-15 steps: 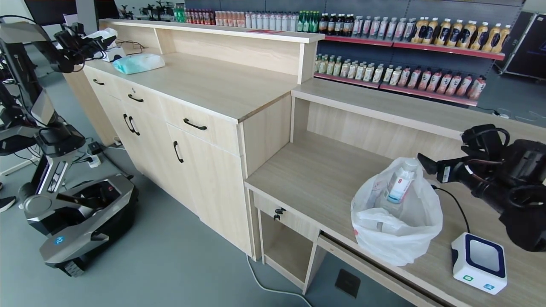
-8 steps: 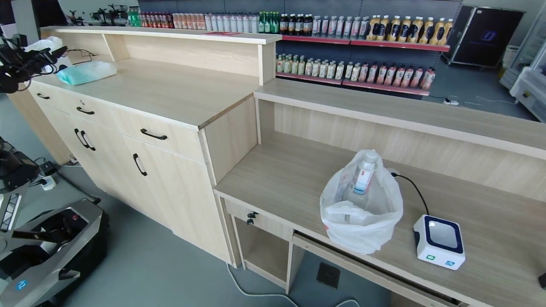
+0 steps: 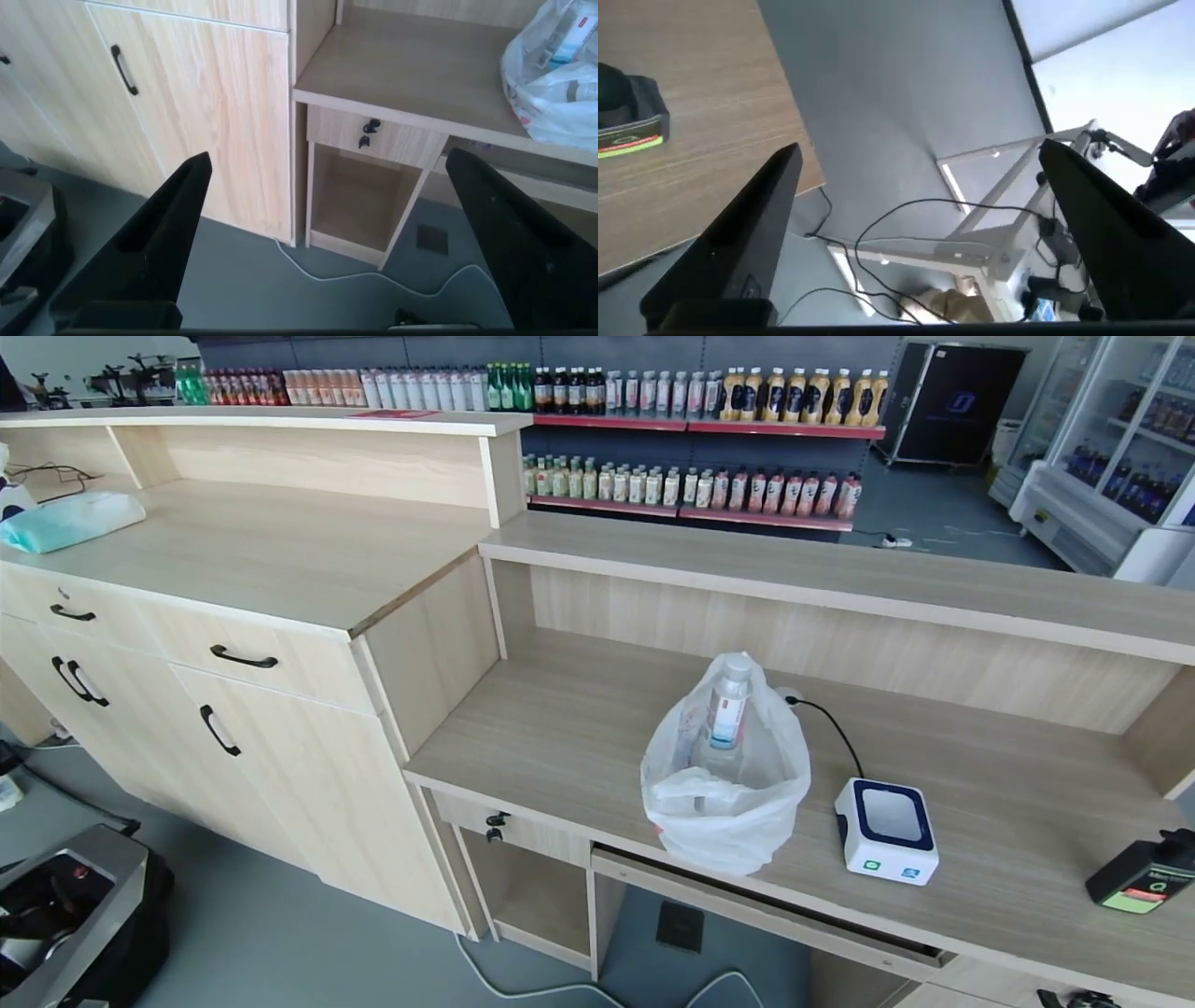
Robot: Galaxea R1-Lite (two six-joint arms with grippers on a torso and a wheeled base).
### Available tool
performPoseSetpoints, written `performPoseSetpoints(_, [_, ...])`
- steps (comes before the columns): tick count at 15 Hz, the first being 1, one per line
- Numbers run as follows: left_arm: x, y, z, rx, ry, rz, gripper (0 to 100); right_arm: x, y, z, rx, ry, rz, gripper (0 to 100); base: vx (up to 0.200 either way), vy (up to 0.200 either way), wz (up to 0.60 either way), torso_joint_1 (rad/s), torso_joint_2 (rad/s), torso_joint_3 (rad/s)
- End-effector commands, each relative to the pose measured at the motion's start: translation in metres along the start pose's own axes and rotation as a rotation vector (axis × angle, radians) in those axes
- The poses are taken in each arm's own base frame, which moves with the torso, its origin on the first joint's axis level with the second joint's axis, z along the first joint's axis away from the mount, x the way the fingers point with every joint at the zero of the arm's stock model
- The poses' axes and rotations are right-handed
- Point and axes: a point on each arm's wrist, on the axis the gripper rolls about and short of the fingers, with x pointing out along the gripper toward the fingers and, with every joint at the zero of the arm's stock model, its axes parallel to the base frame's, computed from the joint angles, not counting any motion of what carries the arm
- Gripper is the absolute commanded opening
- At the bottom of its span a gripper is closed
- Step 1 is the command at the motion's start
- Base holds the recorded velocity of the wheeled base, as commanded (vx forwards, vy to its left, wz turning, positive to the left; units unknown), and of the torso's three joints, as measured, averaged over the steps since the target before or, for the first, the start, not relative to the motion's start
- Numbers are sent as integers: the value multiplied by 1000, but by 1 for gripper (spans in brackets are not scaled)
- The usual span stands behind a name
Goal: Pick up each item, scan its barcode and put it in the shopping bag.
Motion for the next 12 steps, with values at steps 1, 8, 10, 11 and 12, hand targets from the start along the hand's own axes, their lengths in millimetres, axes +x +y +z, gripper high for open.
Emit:
performPoseSetpoints(1, [0,0,0,0,1,0,100,53,11,-27,-157,55,49,100,0,0,0,0,0,0])
performPoseSetpoints(8, [0,0,0,0,0,0,100,82,42,-57,-442,-125,421,100,0,0,0,0,0,0])
performPoseSetpoints(10, [0,0,0,0,1,0,100,90,47,-60,-463,-158,471,100,0,0,0,0,0,0])
performPoseSetpoints(11, [0,0,0,0,0,0,100,95,51,-63,-471,-172,501,100,0,0,0,0,0,0])
performPoseSetpoints(12, [0,0,0,0,0,0,100,97,52,-64,-470,-175,511,100,0,0,0,0,0,0])
